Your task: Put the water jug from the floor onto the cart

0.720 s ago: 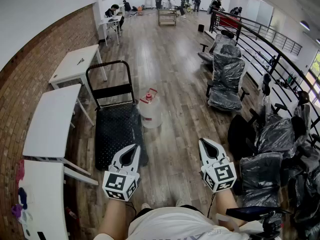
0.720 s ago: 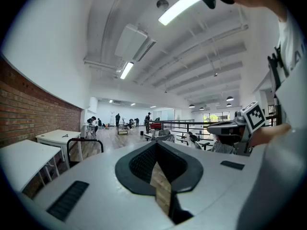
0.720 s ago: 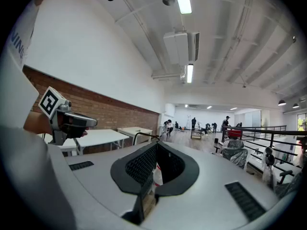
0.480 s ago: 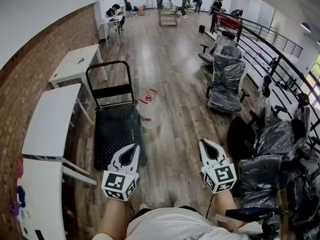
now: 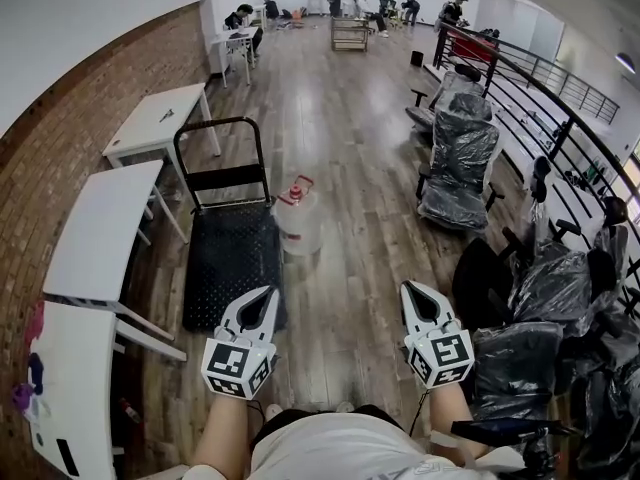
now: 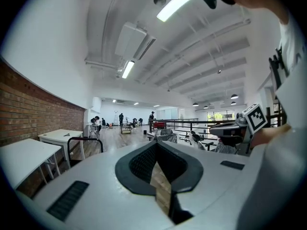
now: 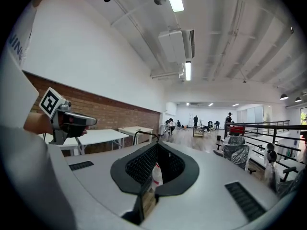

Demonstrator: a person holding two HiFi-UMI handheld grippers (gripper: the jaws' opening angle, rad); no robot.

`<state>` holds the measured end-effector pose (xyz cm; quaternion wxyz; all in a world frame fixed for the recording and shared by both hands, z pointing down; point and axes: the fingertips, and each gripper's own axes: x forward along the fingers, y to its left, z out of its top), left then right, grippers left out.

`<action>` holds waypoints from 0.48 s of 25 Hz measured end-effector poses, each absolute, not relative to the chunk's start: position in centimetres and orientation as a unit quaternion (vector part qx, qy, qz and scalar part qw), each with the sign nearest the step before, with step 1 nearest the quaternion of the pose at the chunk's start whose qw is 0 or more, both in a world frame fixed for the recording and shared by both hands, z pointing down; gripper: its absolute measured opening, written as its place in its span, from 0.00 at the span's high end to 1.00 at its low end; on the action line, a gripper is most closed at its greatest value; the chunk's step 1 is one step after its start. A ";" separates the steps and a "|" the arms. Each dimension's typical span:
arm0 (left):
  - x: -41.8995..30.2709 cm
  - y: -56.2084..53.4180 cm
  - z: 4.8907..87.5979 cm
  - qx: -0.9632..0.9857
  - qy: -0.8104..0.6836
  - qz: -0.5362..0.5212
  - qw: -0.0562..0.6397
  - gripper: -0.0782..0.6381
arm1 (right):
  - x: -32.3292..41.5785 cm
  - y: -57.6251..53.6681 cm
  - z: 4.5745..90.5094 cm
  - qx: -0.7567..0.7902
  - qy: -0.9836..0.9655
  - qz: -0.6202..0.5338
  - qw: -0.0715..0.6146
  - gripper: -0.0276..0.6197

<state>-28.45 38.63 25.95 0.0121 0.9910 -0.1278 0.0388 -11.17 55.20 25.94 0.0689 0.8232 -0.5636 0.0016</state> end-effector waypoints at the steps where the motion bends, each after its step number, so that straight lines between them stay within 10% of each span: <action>1: -28.2 38.6 26.0 0.990 -0.136 0.039 0.010 0.89 | -10.5 55.6 26.2 0.822 -0.565 0.004 0.069 0.95; 12: -27.2 38.5 26.5 0.982 -0.179 0.055 0.017 0.89 | -7.0 56.7 29.3 0.813 -0.578 0.037 0.051 0.95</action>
